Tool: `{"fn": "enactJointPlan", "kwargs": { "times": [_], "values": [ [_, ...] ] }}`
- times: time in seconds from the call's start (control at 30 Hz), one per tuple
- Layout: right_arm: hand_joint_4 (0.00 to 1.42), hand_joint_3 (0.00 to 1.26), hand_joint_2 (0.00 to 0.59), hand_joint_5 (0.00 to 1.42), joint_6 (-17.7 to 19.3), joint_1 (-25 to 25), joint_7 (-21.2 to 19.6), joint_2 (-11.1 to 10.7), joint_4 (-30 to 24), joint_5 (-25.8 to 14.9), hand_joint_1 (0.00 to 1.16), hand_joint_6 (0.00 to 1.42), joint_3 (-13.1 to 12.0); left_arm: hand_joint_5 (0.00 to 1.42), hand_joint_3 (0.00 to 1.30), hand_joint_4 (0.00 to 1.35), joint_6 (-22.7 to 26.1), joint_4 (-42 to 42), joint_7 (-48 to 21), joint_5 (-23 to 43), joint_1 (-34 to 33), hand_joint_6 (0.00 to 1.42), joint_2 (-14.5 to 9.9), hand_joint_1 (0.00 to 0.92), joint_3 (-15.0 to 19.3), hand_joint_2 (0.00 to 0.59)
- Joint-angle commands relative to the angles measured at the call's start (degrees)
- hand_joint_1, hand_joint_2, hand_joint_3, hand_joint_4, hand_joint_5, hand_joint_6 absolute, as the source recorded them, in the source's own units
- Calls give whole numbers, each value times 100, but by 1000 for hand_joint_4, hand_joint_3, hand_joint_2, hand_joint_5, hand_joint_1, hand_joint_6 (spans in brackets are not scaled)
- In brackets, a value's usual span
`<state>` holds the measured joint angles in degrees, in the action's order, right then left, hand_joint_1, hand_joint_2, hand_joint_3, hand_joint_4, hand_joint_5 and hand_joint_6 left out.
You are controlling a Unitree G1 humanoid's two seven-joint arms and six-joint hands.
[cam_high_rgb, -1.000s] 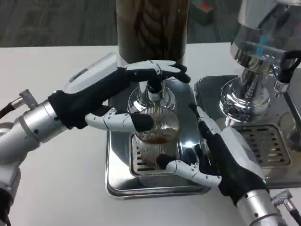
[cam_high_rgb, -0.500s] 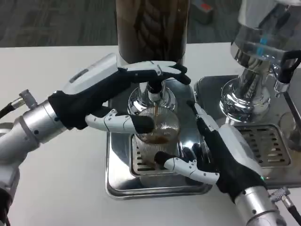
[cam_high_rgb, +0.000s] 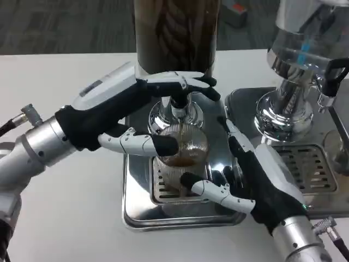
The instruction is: Grasp the cup under the faucet to collect the drink, then remove the cup.
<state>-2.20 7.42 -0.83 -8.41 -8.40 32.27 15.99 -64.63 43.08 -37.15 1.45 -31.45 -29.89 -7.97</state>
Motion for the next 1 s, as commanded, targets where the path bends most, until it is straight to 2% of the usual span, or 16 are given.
{"fn": "enactJointPlan", "kwargs": {
  "times": [0.03,0.77,1.0],
  "values": [
    [0,0,0,0,-82,-68,-68,1,44,7,201,62,-24,182,337,190,17,12,-88,-273,201,244,-96,0,-144,102],
    [0,0,0,0,-98,-133,-66,13,87,-41,191,62,-33,182,342,189,27,-10,-42,-283,215,244,-135,0,-169,103],
    [0,0,0,0,-97,-146,-80,13,84,-33,156,62,-40,182,343,191,31,-21,-27,-285,222,244,-136,0,-173,103]
  ]
}}
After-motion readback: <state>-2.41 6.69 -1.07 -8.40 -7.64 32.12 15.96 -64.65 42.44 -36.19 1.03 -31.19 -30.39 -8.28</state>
